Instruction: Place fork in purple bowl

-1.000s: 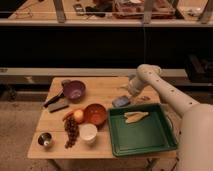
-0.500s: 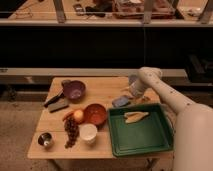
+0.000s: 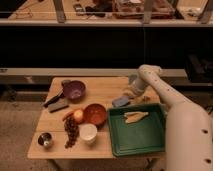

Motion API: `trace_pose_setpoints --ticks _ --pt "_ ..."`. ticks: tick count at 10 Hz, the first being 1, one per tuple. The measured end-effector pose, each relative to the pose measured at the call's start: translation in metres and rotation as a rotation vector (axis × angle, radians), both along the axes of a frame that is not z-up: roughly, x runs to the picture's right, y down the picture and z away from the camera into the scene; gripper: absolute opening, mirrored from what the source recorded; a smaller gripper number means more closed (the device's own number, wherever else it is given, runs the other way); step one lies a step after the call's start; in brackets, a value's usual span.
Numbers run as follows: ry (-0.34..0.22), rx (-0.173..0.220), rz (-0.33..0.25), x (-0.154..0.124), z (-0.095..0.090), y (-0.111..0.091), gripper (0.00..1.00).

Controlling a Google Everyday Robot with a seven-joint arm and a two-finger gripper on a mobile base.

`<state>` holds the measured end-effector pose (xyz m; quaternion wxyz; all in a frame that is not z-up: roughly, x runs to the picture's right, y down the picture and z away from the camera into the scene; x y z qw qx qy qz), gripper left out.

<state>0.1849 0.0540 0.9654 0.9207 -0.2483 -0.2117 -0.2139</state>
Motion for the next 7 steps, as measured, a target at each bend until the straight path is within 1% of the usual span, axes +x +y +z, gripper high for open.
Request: trace_pose_setpoints --ticks 2,4,5,6,7 --pt "0.013 -0.006 -0.004 0.001 0.001 0.001 0.8" --pt "0.039 -0.012 -0.001 0.012 0.003 0.004 0.8" --pt "0.046 -0.017 -0.003 0.012 0.004 0.005 0.79" --pt "0.047 -0.023 -0.008 0.009 0.007 0.007 0.72" --pt "0.051 -0.034 -0.006 0.011 0.01 0.012 0.62"
